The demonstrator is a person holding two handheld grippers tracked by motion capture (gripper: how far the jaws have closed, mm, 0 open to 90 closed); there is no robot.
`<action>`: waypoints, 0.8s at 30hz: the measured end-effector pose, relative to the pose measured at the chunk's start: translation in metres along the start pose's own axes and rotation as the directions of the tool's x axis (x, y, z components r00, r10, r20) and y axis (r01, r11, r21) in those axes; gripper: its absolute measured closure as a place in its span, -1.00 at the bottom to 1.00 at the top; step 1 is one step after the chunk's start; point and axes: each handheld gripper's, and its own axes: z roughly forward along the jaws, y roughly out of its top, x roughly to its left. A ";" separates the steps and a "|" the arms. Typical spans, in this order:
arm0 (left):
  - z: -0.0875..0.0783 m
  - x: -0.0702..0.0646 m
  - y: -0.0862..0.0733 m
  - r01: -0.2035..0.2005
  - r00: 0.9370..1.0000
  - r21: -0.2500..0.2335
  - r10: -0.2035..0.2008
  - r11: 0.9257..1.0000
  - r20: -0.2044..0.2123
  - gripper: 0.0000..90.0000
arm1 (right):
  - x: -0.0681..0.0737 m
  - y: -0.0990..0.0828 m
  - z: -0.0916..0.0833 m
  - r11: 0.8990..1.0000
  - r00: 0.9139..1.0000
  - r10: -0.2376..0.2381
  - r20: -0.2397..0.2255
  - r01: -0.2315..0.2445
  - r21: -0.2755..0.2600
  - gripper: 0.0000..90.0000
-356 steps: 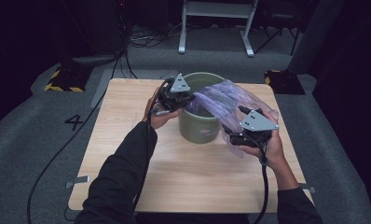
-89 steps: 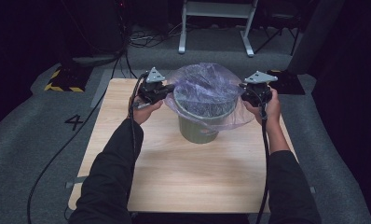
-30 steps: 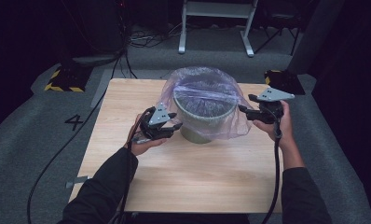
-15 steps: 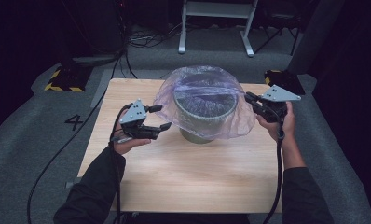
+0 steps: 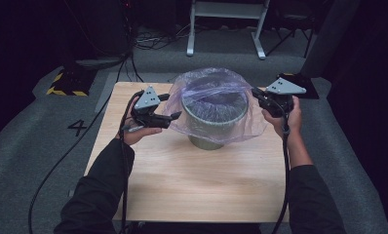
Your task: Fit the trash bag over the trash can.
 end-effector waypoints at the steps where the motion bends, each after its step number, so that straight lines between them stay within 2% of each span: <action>1: 0.002 0.003 0.000 0.006 1.000 0.005 -0.006 1.000 0.000 -0.27 | 0.000 0.001 0.002 1.000 1.000 0.000 -0.005 0.000 0.002 0.94; 3: 0.007 0.009 0.001 0.021 1.000 0.022 -0.020 1.000 -0.021 -0.04 | 0.001 0.003 0.005 1.000 1.000 -0.007 -0.008 0.007 0.008 0.93; 4: 0.009 0.012 0.002 0.022 1.000 0.020 -0.022 1.000 -0.015 0.06 | 0.001 0.004 0.007 1.000 1.000 -0.012 -0.016 0.012 0.010 0.93; 5: 0.010 0.015 0.002 0.027 1.000 0.009 -0.027 1.000 0.004 0.24 | 0.001 0.004 0.009 1.000 1.000 -0.018 -0.019 0.018 0.010 0.92; 6: 0.011 0.017 0.003 0.033 0.999 0.006 -0.033 0.999 -0.006 0.37 | 0.001 0.005 0.011 1.000 1.000 -0.021 -0.018 0.022 0.014 0.92; 8: 0.014 0.022 0.005 0.050 0.999 -0.010 -0.050 0.999 0.014 0.66 | -0.001 0.007 0.015 1.000 1.000 -0.013 -0.029 0.014 0.014 0.92; 9: 0.016 0.023 0.006 0.045 0.999 -0.022 -0.045 0.999 0.002 0.78 | -0.002 0.008 0.018 1.000 1.000 -0.016 -0.022 0.017 0.016 0.92; 11: 0.022 0.024 0.008 0.031 0.999 -0.012 -0.031 0.999 0.015 0.94 | -0.005 0.008 0.023 1.000 1.000 -0.009 -0.029 0.010 0.024 0.92; 12: 0.026 0.024 0.010 0.017 1.000 0.005 -0.017 1.000 -0.004 0.99 | -0.007 0.009 0.026 1.000 1.000 -0.005 -0.028 0.006 0.028 0.92; 14: 0.032 0.025 0.012 0.006 1.000 0.021 -0.006 1.000 0.002 1.00 | -0.009 0.010 0.033 0.999 1.000 -0.004 -0.021 0.005 0.046 0.92; 16: 0.035 0.027 0.014 0.008 1.000 0.022 -0.007 1.000 -0.011 1.00 | -0.009 0.011 0.038 0.998 1.000 -0.007 -0.006 0.007 0.056 0.93; 19: 0.032 0.028 0.016 0.027 0.999 -0.009 -0.027 1.000 0.025 0.99 | -0.010 0.013 0.045 0.997 1.000 -0.003 0.000 0.003 0.075 0.94; 20: 0.030 0.028 0.016 0.040 0.999 -0.028 -0.039 0.999 0.029 0.86 | -0.010 0.014 0.046 0.997 1.000 -0.002 0.001 0.002 0.075 0.95; 21: 0.026 0.026 0.017 0.052 0.998 -0.047 -0.051 0.998 0.027 0.57 | -0.009 0.015 0.046 0.997 1.000 -0.002 -0.003 0.002 0.071 0.95; 22: 0.022 0.024 0.018 0.050 0.998 -0.066 -0.048 0.997 0.039 0.40 | -0.009 0.016 0.045 0.998 1.000 -0.003 -0.001 0.003 0.065 0.95; 24: 0.016 0.017 0.022 0.044 0.998 -0.065 -0.041 0.997 0.047 -0.02 | -0.009 0.019 0.042 0.999 1.000 0.003 -0.002 -0.003 0.054 0.96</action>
